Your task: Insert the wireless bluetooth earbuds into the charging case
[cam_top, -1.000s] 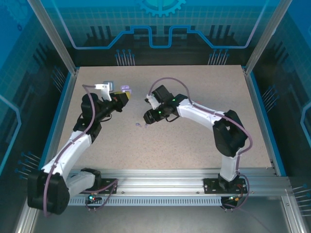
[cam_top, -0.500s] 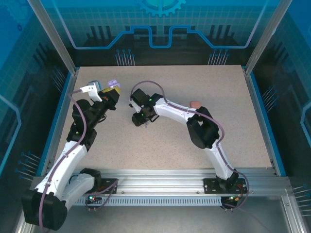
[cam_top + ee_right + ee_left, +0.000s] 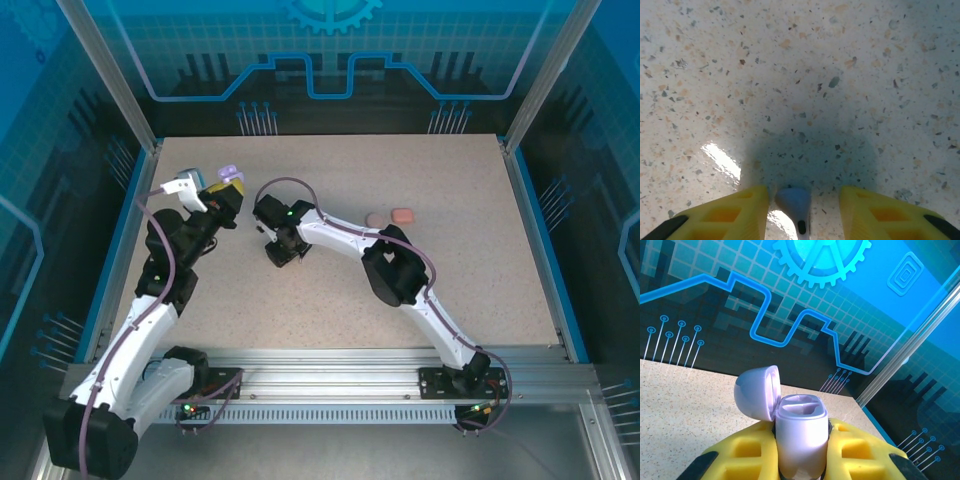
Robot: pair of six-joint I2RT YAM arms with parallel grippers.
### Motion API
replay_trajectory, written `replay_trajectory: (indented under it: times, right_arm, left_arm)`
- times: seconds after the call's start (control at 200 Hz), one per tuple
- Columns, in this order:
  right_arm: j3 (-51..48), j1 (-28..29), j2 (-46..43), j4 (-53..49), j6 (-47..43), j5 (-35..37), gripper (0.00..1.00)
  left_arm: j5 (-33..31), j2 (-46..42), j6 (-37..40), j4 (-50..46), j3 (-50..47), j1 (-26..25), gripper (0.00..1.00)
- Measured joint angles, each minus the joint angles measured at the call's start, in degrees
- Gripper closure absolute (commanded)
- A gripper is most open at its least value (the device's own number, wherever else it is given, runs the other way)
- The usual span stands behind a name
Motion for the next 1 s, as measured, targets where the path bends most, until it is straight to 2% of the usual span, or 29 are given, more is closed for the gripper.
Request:
replay_trajectory:
  times: [0.48,0.805,1.001]
  right_arm:
    - [1.14,0.0,0.72,-0.63,0.0,0.33,0.65]
    - [1.11,-0.02,0.74,-0.52,0.0,0.02,0.76]
    - [0.63,-0.04,0.5,-0.02,0.26,-0.26,0.77]
  left_arm:
    - [0.0,0.0,0.02,-0.02,0.0,0.0,1.0]
    - [0.02,0.0,0.02,-0.02,0.0,0.0,1.0]
    - [0.09,0.0,0.02,-0.02,0.0,0.0,1.0]
